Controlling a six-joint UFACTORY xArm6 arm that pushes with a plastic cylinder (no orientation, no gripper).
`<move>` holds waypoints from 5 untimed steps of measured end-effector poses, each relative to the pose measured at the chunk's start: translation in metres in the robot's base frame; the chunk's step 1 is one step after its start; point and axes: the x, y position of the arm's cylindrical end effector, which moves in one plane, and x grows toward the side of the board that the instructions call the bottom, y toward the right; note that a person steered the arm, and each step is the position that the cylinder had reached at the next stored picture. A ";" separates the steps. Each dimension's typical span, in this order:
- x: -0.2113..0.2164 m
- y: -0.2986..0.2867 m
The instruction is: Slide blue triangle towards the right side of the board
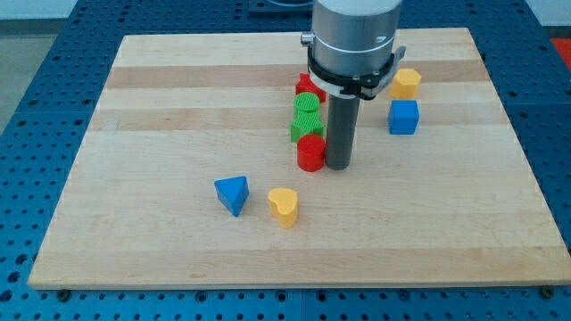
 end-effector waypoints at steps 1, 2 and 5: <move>-0.014 0.046; -0.016 0.048; -0.069 0.042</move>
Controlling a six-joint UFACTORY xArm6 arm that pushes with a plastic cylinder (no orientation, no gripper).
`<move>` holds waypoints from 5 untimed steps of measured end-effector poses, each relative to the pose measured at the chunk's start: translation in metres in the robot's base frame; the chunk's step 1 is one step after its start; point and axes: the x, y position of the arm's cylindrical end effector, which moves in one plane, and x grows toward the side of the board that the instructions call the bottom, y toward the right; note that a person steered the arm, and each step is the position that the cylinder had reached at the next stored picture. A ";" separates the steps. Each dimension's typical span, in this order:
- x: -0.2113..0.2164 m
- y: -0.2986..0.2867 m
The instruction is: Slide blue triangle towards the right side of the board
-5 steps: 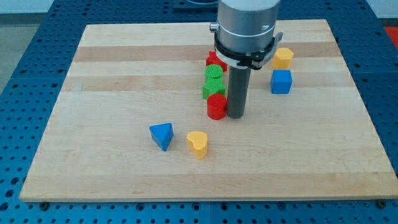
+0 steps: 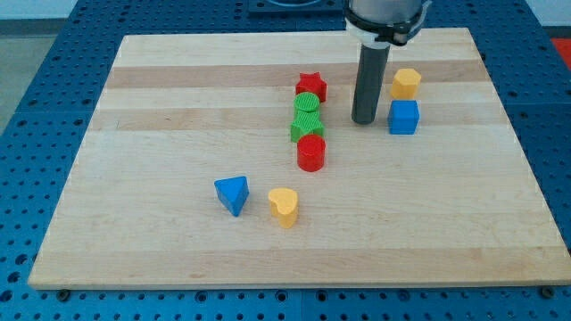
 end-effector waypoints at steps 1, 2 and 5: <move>0.073 0.000; 0.082 0.000; 0.156 -0.013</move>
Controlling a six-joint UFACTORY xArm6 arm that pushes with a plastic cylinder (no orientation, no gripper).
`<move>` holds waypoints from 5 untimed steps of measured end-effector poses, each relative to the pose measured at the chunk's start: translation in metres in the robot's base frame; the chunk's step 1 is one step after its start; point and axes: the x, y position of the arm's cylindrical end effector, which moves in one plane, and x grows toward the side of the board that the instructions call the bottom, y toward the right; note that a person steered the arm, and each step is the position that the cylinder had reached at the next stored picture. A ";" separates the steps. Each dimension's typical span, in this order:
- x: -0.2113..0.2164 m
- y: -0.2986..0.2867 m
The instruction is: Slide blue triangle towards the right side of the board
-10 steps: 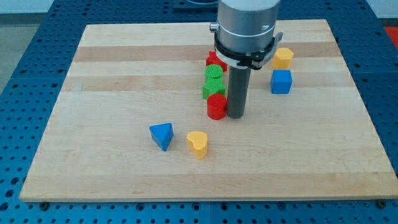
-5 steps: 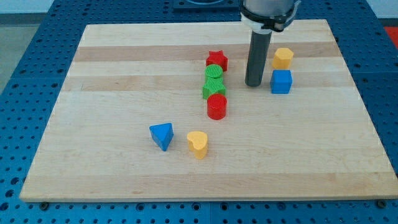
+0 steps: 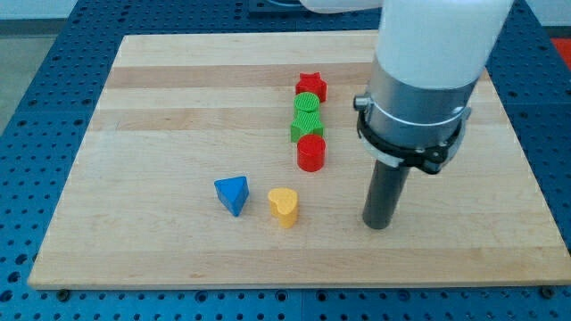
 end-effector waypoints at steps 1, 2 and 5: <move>0.015 -0.054; 0.015 -0.054; 0.039 -0.100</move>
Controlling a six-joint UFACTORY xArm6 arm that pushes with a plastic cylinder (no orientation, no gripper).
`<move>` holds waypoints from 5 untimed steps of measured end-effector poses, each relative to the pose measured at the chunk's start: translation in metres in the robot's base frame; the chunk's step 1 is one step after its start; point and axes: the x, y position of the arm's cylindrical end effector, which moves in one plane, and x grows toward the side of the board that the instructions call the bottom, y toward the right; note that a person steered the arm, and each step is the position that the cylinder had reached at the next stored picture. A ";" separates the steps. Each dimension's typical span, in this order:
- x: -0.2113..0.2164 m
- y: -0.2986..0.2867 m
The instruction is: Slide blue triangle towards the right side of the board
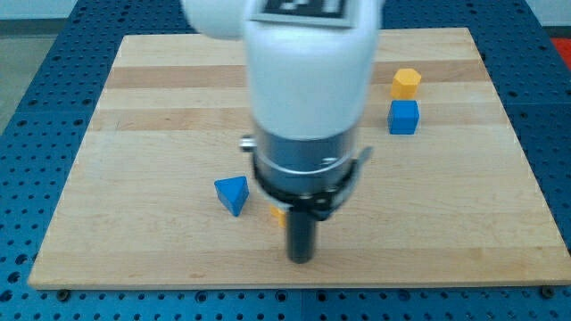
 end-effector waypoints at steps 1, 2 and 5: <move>0.000 -0.074; 0.001 -0.148; -0.080 -0.167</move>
